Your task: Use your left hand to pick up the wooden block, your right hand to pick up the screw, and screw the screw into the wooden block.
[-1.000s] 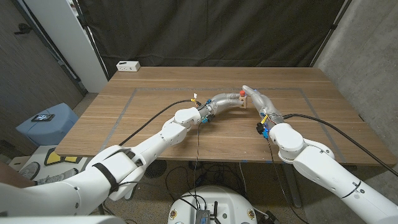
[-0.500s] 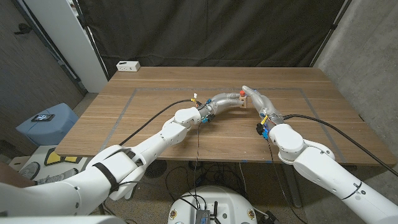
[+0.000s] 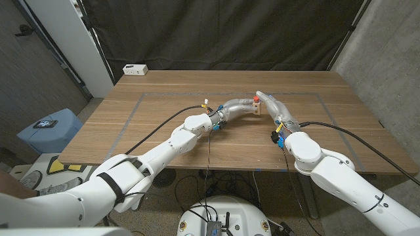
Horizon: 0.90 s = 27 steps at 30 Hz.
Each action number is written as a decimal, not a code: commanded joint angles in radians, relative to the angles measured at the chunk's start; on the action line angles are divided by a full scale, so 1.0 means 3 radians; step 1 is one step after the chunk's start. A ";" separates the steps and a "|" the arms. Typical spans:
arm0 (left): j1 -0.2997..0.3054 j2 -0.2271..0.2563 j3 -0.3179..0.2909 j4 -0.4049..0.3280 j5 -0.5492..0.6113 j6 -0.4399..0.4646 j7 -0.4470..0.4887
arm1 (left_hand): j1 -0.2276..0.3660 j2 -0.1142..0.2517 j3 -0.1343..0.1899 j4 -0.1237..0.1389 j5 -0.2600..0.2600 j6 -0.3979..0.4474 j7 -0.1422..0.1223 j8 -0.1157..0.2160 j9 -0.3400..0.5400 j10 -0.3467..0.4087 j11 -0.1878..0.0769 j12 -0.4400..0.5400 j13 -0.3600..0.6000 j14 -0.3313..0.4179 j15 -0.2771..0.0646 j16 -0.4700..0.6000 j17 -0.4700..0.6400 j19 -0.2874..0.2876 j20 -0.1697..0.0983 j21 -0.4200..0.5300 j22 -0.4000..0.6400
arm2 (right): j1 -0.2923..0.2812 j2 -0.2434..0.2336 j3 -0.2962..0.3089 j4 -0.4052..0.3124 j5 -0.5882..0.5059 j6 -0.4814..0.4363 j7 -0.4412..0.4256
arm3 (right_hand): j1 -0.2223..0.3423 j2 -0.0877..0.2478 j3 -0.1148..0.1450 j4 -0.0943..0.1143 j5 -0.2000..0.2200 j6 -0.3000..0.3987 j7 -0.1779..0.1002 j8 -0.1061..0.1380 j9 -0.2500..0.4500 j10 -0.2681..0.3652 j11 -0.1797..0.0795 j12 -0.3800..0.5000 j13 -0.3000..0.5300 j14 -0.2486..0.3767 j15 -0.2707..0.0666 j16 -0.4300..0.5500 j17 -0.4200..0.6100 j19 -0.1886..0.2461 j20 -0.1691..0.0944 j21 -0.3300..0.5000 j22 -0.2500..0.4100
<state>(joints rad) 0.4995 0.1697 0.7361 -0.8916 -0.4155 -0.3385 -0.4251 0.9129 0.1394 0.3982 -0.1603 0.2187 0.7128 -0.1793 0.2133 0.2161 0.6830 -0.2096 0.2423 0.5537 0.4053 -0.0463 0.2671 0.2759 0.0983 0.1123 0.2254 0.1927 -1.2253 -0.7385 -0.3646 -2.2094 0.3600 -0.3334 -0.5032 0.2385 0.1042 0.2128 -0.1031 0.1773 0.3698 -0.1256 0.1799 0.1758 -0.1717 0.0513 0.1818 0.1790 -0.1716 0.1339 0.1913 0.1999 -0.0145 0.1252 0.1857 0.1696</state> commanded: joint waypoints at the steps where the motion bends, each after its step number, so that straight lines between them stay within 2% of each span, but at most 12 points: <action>1: -0.0013 -0.0017 0.0001 0.0038 -0.0008 -0.0007 -0.0012 | -0.0007 0.0025 0.0009 0.0023 0.0011 0.0022 0.0010 0.0017 0.0011 0.0027 0.0000 0.0017 0.0010 0.0022 -0.0224 0.0020 0.0014 0.0017 0.0008 0.0023 0.0010 | -0.0051 -0.0012 0.0025 -0.0053 -0.0010 -0.0036 -0.0039 | -0.0031 0.0009 0.0022 0.0004 0.0000 0.0032 -0.0018 0.0017 0.0011 -0.0228 -0.0010 0.0024 0.0010 -0.0462 -0.0029 0.0024 0.0002 -0.0022 0.0019 0.0011 0.0009; 27: -0.0037 -0.0057 -0.0007 0.0120 -0.0023 -0.0032 -0.0044 | -0.0016 0.0026 0.0011 0.0028 0.0011 0.0025 0.0008 0.0018 0.0011 0.0024 0.0003 0.0017 0.0008 0.0022 -0.0223 0.0018 0.0012 0.0015 0.0011 0.0022 0.0010 | -0.0099 -0.0016 0.0014 -0.0104 -0.0004 -0.0077 -0.0045 | -0.0032 0.0013 0.0029 -0.0005 0.0001 0.0034 -0.0020 0.0017 0.0011 -0.0226 -0.0016 0.0028 0.0009 -0.0461 -0.0031 0.0027 -0.0003 -0.0019 0.0019 0.0015 0.0009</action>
<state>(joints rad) 0.4901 0.1559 0.7360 -0.8619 -0.4191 -0.3455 -0.4340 0.9141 0.1382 0.3976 -0.1596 0.2178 0.7106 -0.1807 0.2154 0.2163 0.6840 -0.2079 0.2411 0.5540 0.4053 -0.0463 0.2671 0.2759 0.0983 0.1123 0.2254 0.1927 -1.2496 -0.7431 -0.3555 -2.2345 0.3577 -0.3517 -0.5165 0.2385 0.1042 0.2128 -0.1032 0.1773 0.3731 -0.1289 0.1811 0.1748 -0.1716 0.0516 0.1818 0.1790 -0.1716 0.1339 0.1913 0.2000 -0.0144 0.1252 0.1857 0.1696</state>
